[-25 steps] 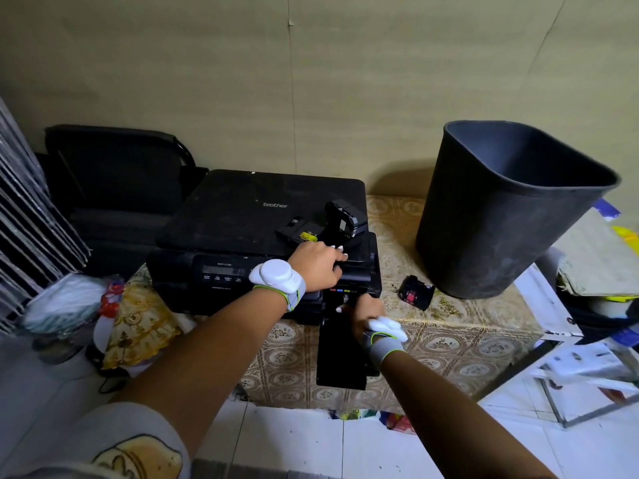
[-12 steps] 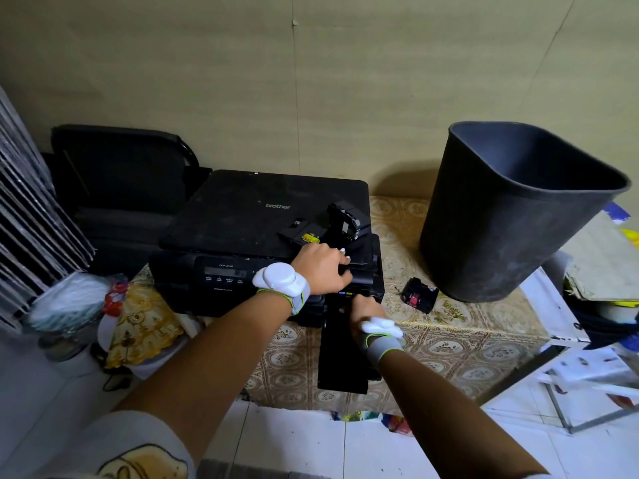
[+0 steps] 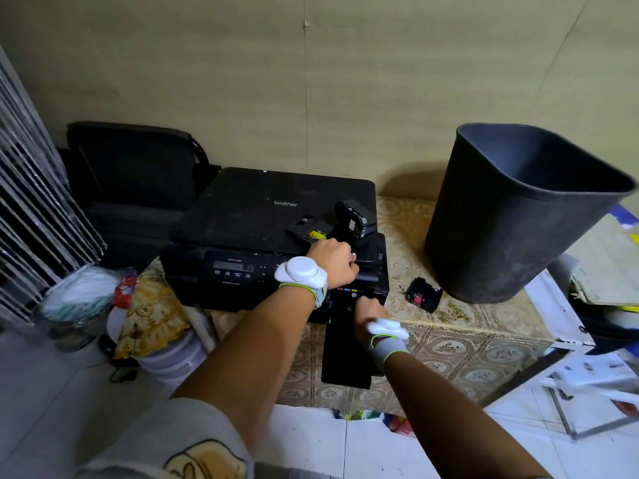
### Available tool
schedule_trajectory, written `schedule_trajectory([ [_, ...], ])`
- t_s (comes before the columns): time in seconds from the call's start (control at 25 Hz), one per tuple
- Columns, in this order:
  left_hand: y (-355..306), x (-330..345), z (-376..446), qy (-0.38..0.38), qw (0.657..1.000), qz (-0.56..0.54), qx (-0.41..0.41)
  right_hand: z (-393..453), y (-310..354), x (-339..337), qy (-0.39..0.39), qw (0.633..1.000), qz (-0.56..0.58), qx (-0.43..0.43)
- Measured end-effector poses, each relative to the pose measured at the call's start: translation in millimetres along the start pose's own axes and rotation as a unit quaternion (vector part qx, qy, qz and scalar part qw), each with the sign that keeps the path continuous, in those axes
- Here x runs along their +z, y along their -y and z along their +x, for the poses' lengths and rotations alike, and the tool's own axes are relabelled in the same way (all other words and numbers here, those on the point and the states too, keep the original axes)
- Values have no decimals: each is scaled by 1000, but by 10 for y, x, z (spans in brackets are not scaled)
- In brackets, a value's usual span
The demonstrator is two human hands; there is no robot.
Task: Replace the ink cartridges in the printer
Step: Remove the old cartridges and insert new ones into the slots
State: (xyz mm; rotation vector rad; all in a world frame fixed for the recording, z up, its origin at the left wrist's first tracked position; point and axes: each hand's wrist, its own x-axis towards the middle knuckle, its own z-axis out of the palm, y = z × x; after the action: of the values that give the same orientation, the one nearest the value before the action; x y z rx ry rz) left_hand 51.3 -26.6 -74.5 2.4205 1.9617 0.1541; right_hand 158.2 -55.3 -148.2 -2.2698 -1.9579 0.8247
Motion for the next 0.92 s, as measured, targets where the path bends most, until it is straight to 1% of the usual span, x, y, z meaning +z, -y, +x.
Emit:
schedule_trajectory([
  [0.12, 21, 38, -10, 3, 1000, 11, 21, 15, -30, 25, 1, 1000, -6, -19],
  [0.32, 36, 68, 39, -5, 1000, 7, 7, 52, -42, 56, -10, 999, -27, -34],
  [0.52, 39, 59, 29, -14, 1000, 7, 13, 80, -66, 64, 5, 1000, -21, -17],
  [0.64, 41, 49, 12, -3, 1000, 1, 13, 62, -106, 70, 13, 1000, -10, -15],
  [0.8, 56, 28, 27, 15, 1000, 9, 14, 33, -126, 30, 14, 999, -16, -37],
  [0.92, 35, 3, 14, 20, 1000, 14, 16, -8, -109, 27, 17, 999, -26, -29],
])
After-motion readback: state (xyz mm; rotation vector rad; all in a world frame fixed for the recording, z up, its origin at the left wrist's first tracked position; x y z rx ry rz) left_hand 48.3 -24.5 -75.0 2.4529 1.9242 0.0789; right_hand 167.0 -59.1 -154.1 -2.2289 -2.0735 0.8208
